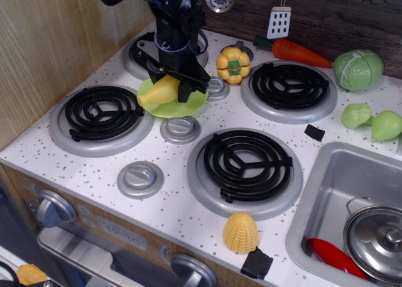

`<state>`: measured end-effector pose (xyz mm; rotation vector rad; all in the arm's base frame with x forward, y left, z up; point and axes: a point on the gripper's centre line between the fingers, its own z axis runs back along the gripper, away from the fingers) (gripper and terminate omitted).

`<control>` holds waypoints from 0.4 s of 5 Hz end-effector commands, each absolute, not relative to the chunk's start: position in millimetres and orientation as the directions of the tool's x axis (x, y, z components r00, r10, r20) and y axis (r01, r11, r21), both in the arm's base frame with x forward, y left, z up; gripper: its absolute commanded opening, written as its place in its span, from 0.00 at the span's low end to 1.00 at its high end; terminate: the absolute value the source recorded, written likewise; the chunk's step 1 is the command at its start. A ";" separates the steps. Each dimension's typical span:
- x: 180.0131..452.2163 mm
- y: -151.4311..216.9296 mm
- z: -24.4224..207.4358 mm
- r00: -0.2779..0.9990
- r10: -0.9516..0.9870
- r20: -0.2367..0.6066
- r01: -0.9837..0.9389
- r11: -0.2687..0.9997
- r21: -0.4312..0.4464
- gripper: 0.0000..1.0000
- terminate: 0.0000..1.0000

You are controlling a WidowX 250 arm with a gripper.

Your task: Put banana on plate

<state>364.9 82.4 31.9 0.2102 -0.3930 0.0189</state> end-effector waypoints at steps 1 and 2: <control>372.0 83.6 44.8 0.895 -0.035 0.444 -0.058 0.979 0.195 1.00 0.00; 372.0 83.6 44.8 0.895 -0.035 0.444 -0.058 0.979 0.195 1.00 1.00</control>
